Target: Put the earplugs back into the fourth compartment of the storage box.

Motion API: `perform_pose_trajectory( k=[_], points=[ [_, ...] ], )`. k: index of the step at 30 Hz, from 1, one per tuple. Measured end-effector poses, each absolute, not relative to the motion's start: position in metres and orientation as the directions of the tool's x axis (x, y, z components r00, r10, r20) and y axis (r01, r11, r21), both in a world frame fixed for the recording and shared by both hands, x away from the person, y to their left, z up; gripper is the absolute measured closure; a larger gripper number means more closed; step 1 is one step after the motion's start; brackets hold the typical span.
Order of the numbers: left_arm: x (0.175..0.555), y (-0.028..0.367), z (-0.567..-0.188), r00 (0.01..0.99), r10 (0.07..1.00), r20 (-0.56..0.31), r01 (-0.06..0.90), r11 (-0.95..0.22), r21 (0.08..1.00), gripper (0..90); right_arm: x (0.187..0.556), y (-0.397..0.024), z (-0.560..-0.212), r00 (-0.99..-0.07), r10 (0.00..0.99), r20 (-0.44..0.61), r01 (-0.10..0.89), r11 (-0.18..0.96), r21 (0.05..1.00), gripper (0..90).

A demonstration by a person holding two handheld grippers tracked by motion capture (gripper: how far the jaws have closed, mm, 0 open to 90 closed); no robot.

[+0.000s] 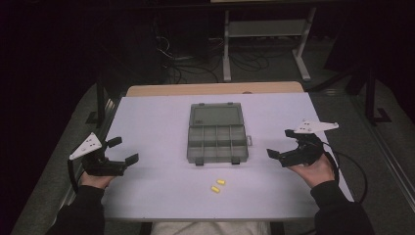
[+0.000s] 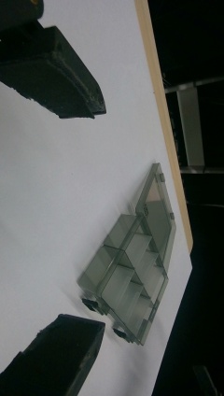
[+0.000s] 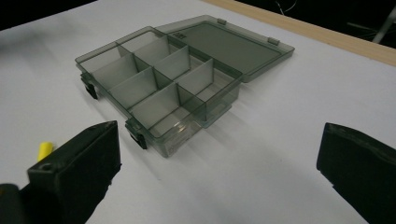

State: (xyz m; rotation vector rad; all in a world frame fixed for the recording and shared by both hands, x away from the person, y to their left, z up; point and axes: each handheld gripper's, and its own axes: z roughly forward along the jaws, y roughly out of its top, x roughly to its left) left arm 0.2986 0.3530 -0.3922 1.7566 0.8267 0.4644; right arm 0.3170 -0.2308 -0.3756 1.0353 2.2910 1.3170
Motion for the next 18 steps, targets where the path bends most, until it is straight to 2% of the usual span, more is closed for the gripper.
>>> perform_pose_trajectory(
  k=[18],
  points=[
    [0.298,0.353,-0.392,0.681,0.728,-0.083,0.299,-0.173,0.938,0.0,0.319,-0.18,-0.369,-0.802,0.595,0.05,0.404,0.479,0.78,0.0]
  ],
)
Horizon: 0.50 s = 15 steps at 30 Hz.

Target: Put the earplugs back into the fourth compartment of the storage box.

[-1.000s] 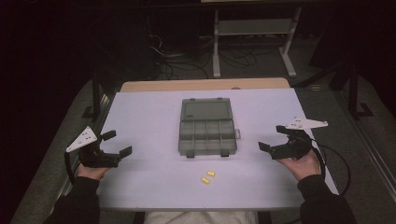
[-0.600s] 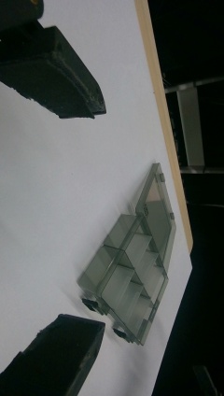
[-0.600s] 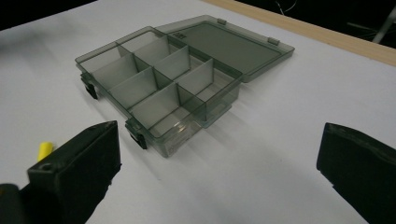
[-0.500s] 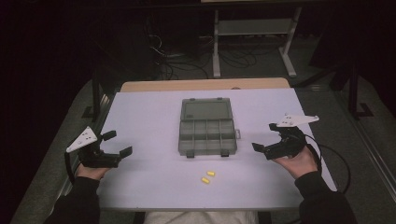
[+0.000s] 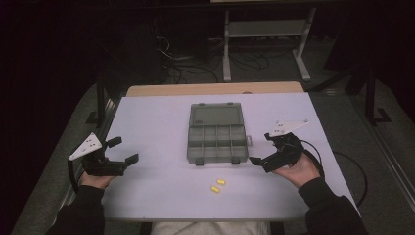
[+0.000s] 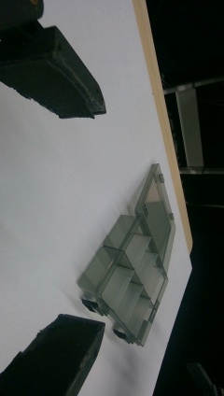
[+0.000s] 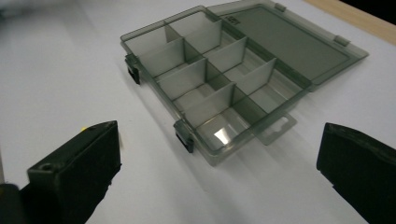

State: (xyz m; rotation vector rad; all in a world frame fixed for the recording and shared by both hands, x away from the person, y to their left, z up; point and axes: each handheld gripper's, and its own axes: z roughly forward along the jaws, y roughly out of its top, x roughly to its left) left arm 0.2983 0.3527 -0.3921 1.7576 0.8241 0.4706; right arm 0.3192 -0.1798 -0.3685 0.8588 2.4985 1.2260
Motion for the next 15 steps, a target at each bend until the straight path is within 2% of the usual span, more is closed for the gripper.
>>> perform_pose_trajectory(
  k=[15],
  points=[
    [0.298,0.353,-0.392,0.682,0.726,-0.086,0.301,-0.173,0.938,0.0,0.319,-0.146,-0.375,-0.855,0.517,0.05,0.384,0.564,0.731,0.0]
  ],
)
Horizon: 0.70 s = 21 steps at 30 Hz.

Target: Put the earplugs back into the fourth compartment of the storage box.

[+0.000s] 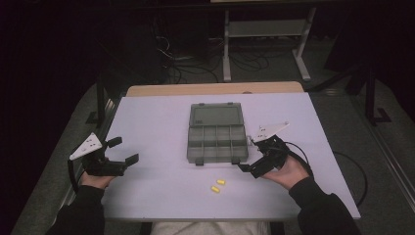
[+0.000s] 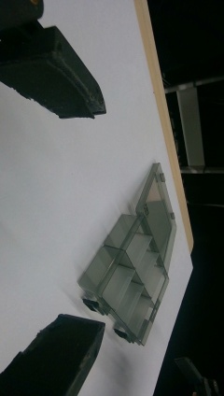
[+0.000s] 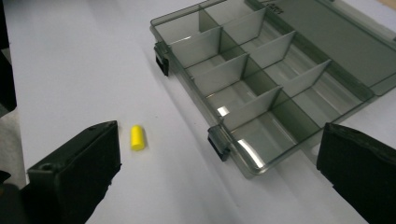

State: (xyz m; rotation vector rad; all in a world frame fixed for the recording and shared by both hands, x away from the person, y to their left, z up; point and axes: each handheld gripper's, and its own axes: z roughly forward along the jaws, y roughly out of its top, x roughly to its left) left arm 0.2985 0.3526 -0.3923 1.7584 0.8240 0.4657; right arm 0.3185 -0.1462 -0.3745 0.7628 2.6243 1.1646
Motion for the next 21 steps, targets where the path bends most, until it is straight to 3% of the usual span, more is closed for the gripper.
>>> perform_pose_trajectory(
  k=[21],
  points=[
    [0.298,0.352,-0.392,0.683,0.725,-0.083,0.3,-0.175,0.938,0.0,0.311,-0.109,-0.396,-0.907,0.417,0.056,0.352,0.677,0.646,0.0]
  ],
)
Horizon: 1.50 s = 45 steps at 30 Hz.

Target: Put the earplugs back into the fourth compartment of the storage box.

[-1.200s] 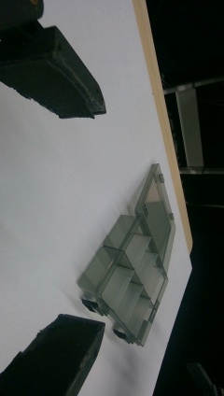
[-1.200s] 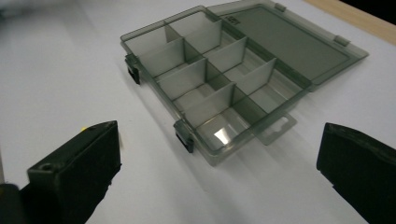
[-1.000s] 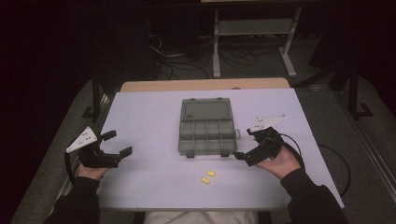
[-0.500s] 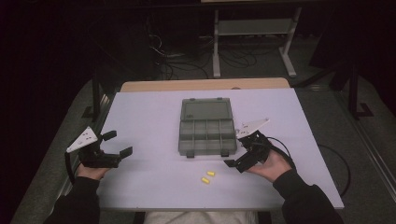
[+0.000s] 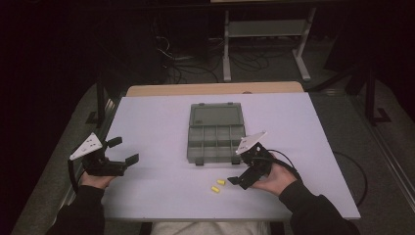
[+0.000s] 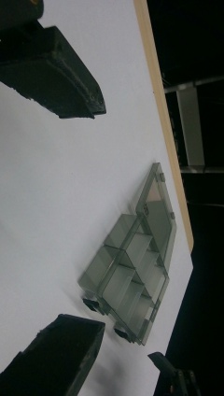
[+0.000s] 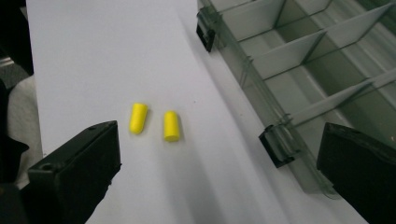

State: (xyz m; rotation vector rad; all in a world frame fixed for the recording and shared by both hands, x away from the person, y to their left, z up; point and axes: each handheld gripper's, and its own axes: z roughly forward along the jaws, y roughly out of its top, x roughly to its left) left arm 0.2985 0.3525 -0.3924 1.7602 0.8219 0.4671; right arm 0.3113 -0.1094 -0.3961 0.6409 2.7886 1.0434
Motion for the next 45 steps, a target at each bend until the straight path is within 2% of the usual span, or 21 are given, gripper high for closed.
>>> perform_pose_trajectory(
  k=[17,27,36,45],
  points=[
    [0.298,0.352,-0.392,0.685,0.723,-0.083,0.299,-0.175,0.938,0.0,0.307,-0.076,-0.416,-0.943,0.328,0.056,0.299,0.762,0.574,0.0],
    [0.299,0.352,-0.393,0.688,0.721,-0.08,0.298,-0.179,0.938,0.0,0.309,-0.066,-0.421,-0.956,0.276,0.095,0.283,0.798,0.533,16.9],
    [0.299,0.352,-0.393,0.689,0.72,-0.082,0.299,-0.179,0.937,0.0,0.311,-0.062,-0.422,-0.957,0.268,0.106,0.283,0.8,0.53,42.9],
    [0.299,0.352,-0.393,0.69,0.719,-0.085,0.3,-0.178,0.937,0.0,0.314,-0.059,-0.426,-0.957,0.271,0.104,0.284,0.806,0.52,58.7]
  ],
)
